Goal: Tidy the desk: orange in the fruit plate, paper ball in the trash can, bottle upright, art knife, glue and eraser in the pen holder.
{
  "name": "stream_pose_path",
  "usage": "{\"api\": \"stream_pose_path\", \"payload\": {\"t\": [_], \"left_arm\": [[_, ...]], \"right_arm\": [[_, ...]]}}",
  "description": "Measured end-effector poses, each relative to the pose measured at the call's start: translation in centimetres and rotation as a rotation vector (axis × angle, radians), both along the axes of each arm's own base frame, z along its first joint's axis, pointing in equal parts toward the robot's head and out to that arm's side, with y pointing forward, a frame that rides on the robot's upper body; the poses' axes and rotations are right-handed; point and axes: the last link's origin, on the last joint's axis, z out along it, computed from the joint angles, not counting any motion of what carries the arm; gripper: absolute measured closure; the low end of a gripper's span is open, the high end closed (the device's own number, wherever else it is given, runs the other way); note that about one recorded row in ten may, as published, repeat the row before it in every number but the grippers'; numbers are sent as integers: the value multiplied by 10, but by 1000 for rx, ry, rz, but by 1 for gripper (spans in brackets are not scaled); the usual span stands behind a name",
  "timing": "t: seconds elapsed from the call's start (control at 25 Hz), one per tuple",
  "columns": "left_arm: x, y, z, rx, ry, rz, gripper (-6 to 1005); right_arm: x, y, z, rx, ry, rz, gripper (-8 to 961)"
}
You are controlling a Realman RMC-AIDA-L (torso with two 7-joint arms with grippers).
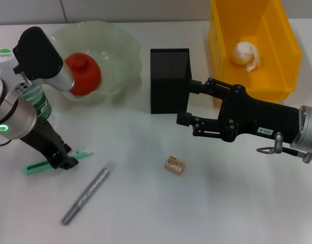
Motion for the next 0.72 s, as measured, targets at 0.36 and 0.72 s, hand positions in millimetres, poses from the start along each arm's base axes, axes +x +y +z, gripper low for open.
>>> {"api": "stream_pose_path", "payload": {"t": [0.36, 0.72], "left_arm": [[-2, 1, 0, 0, 21, 0, 668], [-1, 0, -3, -17, 34, -13, 752]], "right_arm": [[0, 0, 0, 0, 0, 1, 113], [0, 1, 1, 4, 2, -2, 112]]}}
